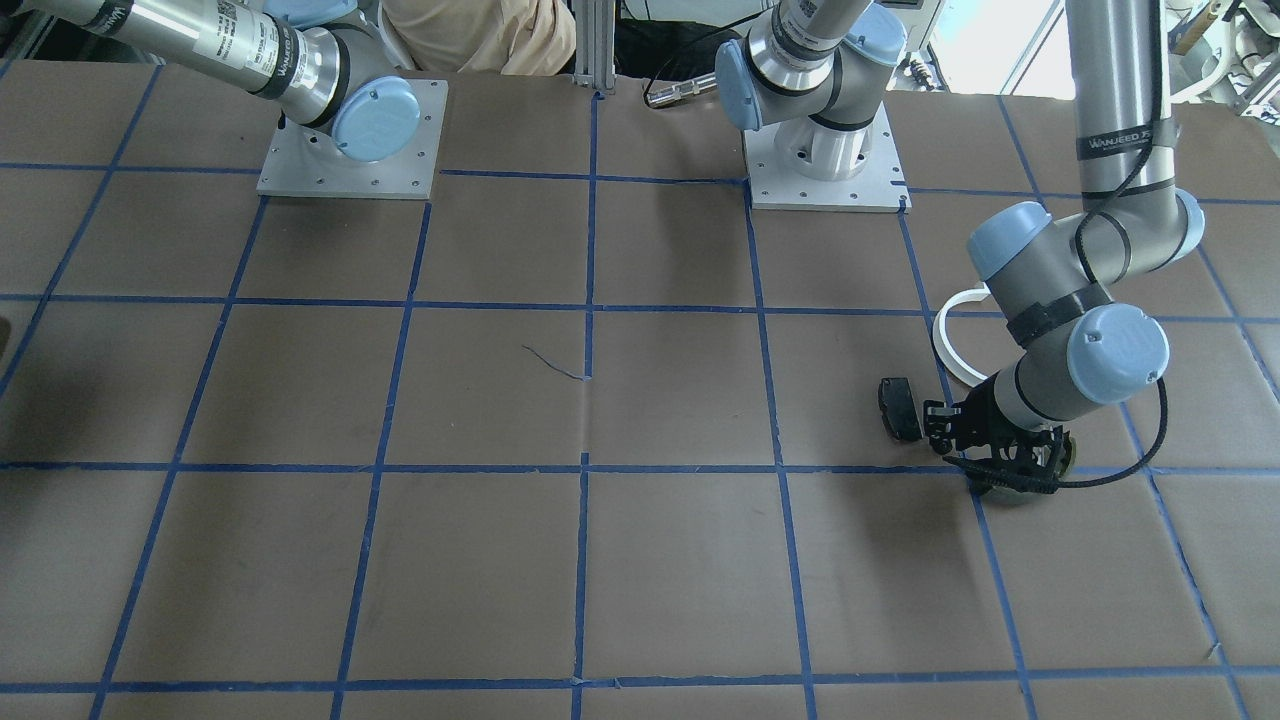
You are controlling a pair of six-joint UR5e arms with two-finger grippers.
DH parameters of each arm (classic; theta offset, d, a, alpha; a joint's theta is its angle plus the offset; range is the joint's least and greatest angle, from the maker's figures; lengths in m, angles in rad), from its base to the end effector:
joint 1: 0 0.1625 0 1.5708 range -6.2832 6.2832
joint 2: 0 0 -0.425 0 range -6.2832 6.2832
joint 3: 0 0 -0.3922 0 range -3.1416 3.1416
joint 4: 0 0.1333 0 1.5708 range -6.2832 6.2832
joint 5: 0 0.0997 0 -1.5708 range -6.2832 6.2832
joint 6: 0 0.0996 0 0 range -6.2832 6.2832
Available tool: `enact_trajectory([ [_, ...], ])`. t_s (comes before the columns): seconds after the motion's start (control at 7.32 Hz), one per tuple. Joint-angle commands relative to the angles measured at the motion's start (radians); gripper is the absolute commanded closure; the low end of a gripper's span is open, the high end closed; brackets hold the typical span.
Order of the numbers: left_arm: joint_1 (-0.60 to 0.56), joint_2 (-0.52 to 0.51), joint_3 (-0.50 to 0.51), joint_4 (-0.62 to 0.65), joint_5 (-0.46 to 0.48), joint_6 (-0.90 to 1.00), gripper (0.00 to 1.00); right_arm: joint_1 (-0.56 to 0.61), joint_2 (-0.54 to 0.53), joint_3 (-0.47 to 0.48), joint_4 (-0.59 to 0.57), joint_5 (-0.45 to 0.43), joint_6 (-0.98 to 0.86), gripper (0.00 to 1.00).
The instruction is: Place bearing gear from tray to pile
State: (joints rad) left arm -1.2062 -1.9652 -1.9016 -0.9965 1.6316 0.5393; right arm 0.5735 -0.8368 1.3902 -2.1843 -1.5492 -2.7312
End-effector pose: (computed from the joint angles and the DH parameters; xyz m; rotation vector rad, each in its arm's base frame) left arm 0.0738 -0.5503 0.1815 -0.2793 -3.1075 -0.2536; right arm -0.5345 -0.5065 0.1785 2.3470 -1.9911 0.0050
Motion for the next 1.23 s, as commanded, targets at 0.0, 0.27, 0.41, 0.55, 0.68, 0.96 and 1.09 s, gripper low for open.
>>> enact_trajectory([
  [0.0,0.000,0.008,0.010,-0.001,-0.032,0.004,0.00,-0.004,0.004,-0.002,-0.002,0.000,-0.001,0.09],
  [0.27,-0.030,0.072,0.047,-0.080,-0.048,-0.016,0.00,-0.006,0.004,-0.002,-0.005,-0.008,0.010,0.10],
  [0.41,-0.058,0.124,0.117,-0.200,-0.120,-0.022,0.00,-0.006,0.005,0.000,-0.008,-0.008,0.010,0.12],
  [0.55,-0.102,0.167,0.215,-0.376,-0.131,-0.069,0.00,-0.006,0.005,0.001,-0.008,-0.008,0.010,0.16],
  [0.68,-0.140,0.210,0.322,-0.534,-0.133,-0.131,0.00,-0.006,0.005,0.001,-0.035,-0.008,0.011,0.23],
  [0.96,-0.156,0.302,0.413,-0.714,-0.127,-0.256,0.01,-0.006,0.008,0.010,-0.060,-0.017,0.011,0.31],
  [1.09,-0.168,0.327,0.394,-0.712,-0.136,-0.309,0.01,-0.006,0.008,0.013,-0.061,-0.015,0.013,0.40],
])
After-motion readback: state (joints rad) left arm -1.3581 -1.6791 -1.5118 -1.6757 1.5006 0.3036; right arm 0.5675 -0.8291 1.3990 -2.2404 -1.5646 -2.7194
